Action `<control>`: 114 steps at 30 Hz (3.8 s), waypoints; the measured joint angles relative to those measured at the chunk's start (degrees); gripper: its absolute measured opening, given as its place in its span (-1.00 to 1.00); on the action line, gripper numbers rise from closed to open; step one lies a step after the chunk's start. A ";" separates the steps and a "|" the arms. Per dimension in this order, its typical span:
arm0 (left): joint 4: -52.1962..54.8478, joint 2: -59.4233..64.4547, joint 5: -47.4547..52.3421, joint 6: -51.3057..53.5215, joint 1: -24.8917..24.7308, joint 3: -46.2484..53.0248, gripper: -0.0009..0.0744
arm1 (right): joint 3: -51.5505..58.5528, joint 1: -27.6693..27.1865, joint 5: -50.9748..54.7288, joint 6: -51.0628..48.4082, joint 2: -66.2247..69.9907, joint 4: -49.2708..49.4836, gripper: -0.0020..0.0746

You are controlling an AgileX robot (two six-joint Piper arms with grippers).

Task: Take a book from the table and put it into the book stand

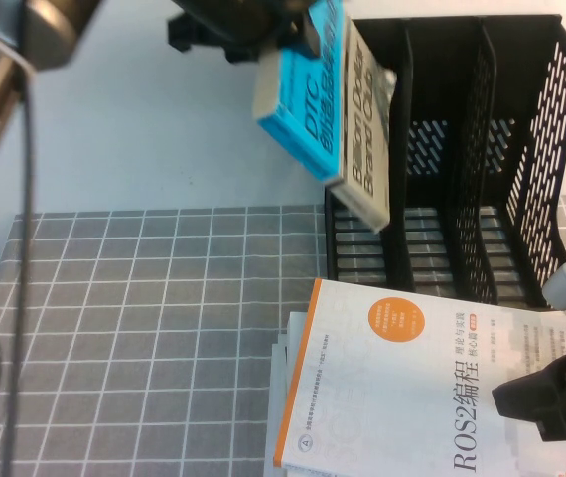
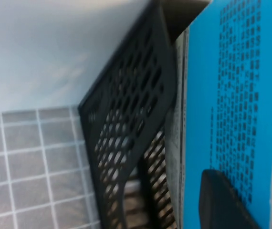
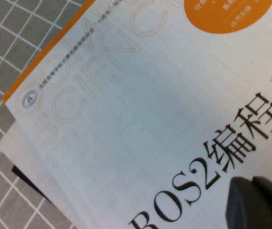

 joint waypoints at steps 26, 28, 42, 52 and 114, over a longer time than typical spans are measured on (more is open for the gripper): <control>8.51 11.40 -0.39 -5.39 -5.15 -0.10 -0.49 | 0.00 0.00 2.83 0.00 0.00 -0.46 -0.95; 7.64 11.76 -1.11 -5.39 -5.15 -0.10 -0.49 | 0.00 0.00 3.75 0.00 0.00 -1.11 -0.95; 4.95 12.24 -5.12 -3.57 -4.38 -0.71 0.16 | 0.00 0.00 7.97 0.00 0.00 -4.58 -0.95; 5.64 9.86 -3.16 -1.56 -3.13 -4.61 0.12 | -4.39 0.00 7.59 0.24 -2.75 -8.13 -0.95; -5.78 -80.87 -41.73 34.66 -6.00 91.56 -0.98 | 19.26 -0.10 -0.75 38.51 -73.17 -46.81 -0.95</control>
